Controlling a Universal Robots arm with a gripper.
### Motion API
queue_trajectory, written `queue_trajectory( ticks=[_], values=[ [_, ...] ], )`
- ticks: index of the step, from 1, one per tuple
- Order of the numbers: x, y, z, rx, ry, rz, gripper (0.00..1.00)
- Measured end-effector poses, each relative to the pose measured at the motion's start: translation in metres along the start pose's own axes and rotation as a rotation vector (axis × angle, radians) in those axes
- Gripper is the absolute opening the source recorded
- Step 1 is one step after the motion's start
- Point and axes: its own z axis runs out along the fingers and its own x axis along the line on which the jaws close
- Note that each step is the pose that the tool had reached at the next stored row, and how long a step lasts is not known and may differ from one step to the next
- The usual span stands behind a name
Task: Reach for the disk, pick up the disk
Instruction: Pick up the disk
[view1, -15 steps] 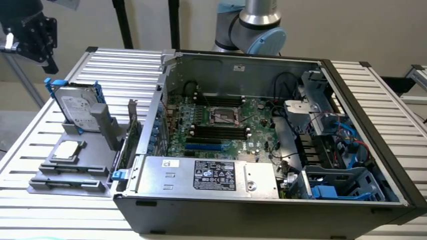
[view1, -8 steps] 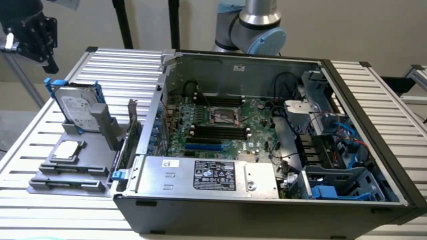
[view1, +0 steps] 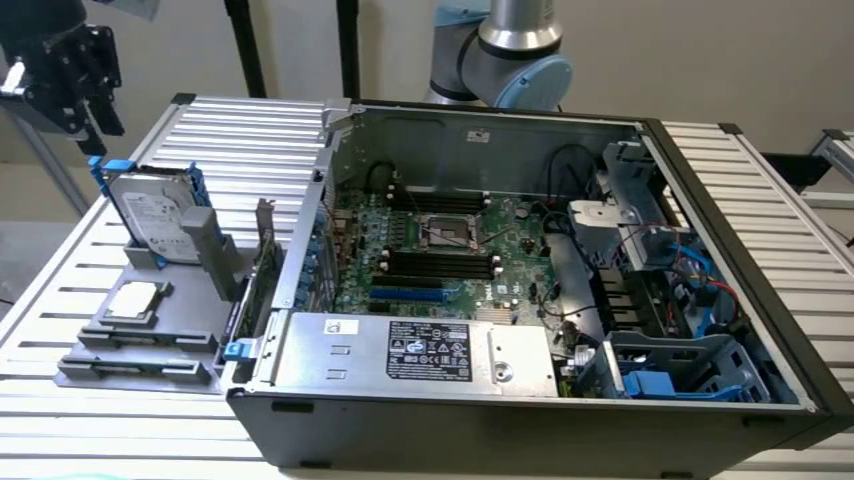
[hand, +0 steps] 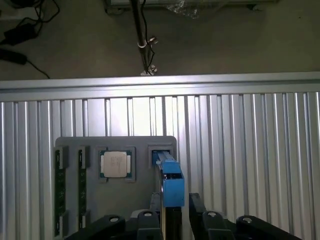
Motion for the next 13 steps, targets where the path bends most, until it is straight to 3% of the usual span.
queue_trajectory(
  ticks=[4,13],
  values=[
    [0.0,-0.0001,0.0036,0.0002,-0.0001,0.0,0.54],
    [0.001,-0.0007,0.0198,0.0002,-0.0001,0.0,0.54]
  ],
)
